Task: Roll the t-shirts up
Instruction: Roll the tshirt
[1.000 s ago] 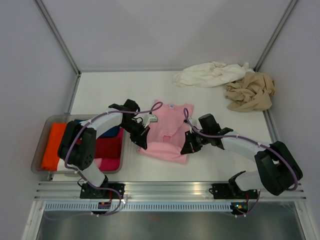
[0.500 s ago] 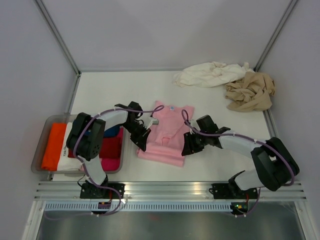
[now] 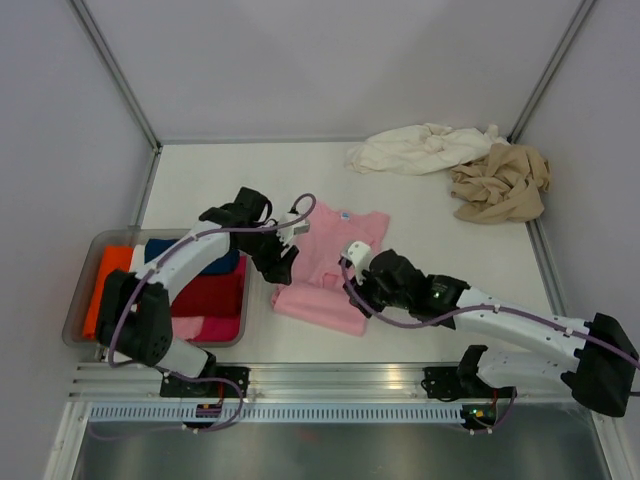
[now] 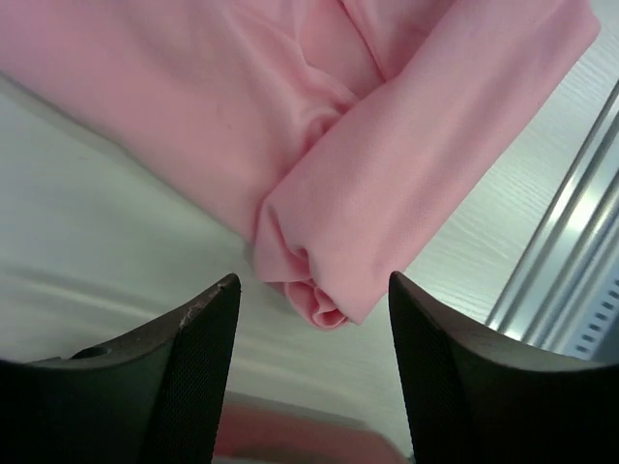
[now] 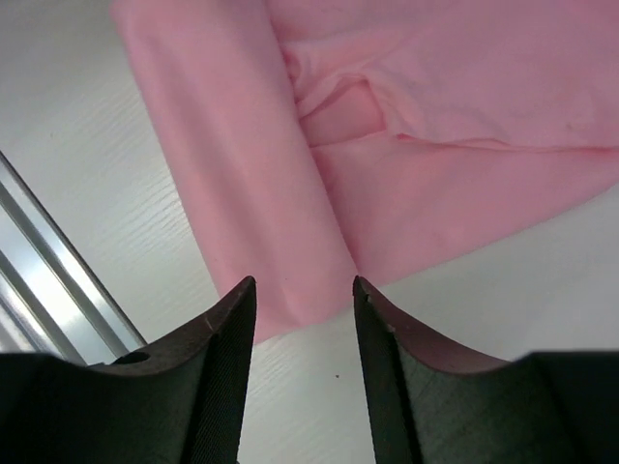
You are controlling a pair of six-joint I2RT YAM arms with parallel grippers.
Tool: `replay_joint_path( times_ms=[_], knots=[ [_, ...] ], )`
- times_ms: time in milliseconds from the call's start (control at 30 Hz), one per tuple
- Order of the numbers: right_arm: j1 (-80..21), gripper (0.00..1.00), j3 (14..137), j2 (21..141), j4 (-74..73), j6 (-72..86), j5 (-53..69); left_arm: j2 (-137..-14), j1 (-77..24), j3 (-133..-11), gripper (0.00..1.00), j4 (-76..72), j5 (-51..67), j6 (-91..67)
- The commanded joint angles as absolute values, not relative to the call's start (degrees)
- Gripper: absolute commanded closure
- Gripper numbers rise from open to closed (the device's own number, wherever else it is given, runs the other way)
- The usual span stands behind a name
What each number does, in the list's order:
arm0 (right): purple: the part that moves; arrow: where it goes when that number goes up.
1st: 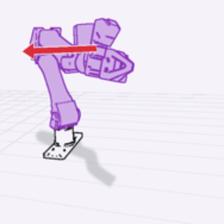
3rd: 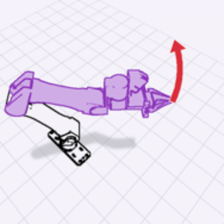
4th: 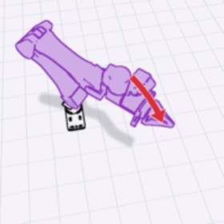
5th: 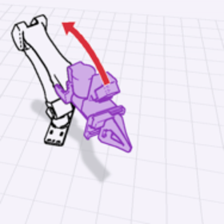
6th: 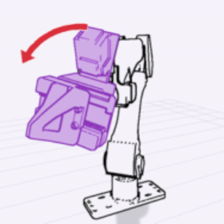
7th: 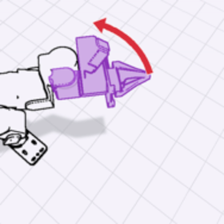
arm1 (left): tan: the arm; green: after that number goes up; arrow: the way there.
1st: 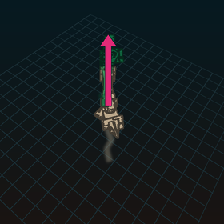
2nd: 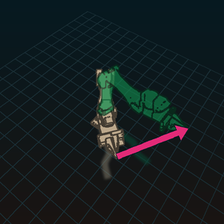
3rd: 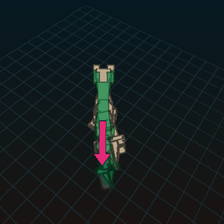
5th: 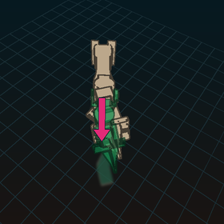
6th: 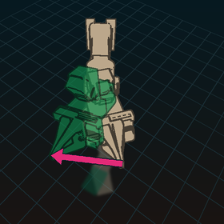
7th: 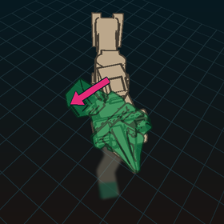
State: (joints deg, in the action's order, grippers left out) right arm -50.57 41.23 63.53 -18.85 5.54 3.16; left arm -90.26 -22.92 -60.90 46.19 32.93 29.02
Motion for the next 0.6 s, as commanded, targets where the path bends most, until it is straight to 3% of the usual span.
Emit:
replay_joint_path(
  times_ms=[0,200,300,567],
  knots=[
    [-64.97,0.48,40.53,62.31,-16.27,-5.25,-13.07,-78.51,-22.76,-58.46,0.31,38.42,30.93,39.59],
    [-71.89,0.46,35.42,68.11,-14.07,-16.95,-12.04,-61.02,-28.82,-40.90,0.24,30.61,29.19,61.93],
    [-73.65,0.46,34.80,70.92,-13.27,-19.16,-13.26,-56.97,-34.53,-32.54,0.20,26.21,23.74,63.63],
    [-75.85,0.44,33.84,72.86,-11.42,-17.05,-16.17,-60.73,-39.02,-27.07,0.19,17.32,13.63,61.08]
  ],
)
